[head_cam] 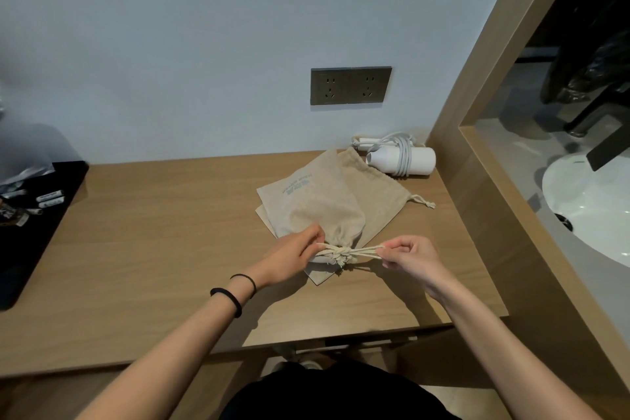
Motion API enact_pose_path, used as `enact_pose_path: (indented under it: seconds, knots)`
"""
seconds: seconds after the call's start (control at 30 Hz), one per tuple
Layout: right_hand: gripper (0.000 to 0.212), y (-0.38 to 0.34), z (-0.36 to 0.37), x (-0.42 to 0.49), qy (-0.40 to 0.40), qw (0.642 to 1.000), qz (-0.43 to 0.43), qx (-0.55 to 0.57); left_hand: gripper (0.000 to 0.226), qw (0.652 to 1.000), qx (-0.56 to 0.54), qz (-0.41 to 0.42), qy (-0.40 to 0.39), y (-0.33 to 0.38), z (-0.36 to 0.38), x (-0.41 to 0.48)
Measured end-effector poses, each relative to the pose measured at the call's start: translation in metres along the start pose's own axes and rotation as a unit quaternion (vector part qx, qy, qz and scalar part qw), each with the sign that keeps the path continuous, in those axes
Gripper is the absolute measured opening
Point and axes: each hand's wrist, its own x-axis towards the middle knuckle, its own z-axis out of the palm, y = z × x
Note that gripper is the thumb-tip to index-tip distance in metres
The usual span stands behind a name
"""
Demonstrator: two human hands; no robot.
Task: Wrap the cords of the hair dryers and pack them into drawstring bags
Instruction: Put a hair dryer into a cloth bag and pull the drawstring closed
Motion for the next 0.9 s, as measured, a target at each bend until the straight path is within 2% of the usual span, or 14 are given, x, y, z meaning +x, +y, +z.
enact_pose_path:
  seconds: [0.07,0.23,0.3,0.4,0.47,0.53,0.63,0.73,0.77,0.83,0.9]
  knots:
    - [0.018,0.003,0.0,0.0,-0.009,1.0,0.007,-0.01,0.011,1.0,-0.015,-0.015,-0.001,-0.003,0.003,-0.001]
    - [0.019,-0.002,-0.004,0.0,-0.049,0.996,-0.003,-0.078,0.013,0.985,-0.157,-0.074,0.008,-0.006,-0.002,0.0]
    - [0.021,-0.009,0.001,0.001,-0.046,0.989,-0.048,-0.135,0.007,0.972,-0.195,-0.108,0.07,-0.005,-0.007,0.0]
    - [0.026,-0.021,0.014,0.009,-0.026,0.979,-0.115,-0.164,0.018,0.921,-0.245,-0.189,0.234,-0.014,-0.012,-0.001]
    - [0.031,-0.03,0.024,0.017,-0.019,0.974,-0.137,-0.181,0.029,0.886,-0.275,-0.235,0.289,-0.022,-0.015,-0.001]
    - [0.039,-0.039,0.036,0.024,-0.02,0.965,-0.147,-0.216,0.043,0.862,-0.323,-0.265,0.288,-0.026,-0.019,0.001]
    - [0.053,-0.053,0.053,0.036,-0.031,0.96,-0.137,-0.244,0.052,0.818,-0.415,-0.305,0.257,-0.026,-0.023,0.006]
    - [0.062,-0.059,0.068,0.056,-0.037,0.953,-0.129,-0.27,0.051,0.744,-0.528,-0.34,0.229,-0.028,-0.018,0.013]
    - [0.065,-0.059,0.072,0.063,-0.04,0.95,-0.127,-0.281,0.044,0.733,-0.55,-0.339,0.214,-0.031,-0.015,0.016]
    - [0.07,-0.059,0.08,0.076,-0.048,0.947,-0.116,-0.294,0.032,0.732,-0.568,-0.335,0.172,-0.036,-0.01,0.019]
    - [0.077,-0.06,0.086,0.085,-0.058,0.955,-0.102,-0.272,0.047,0.743,-0.563,-0.337,0.134,-0.042,-0.009,0.025]
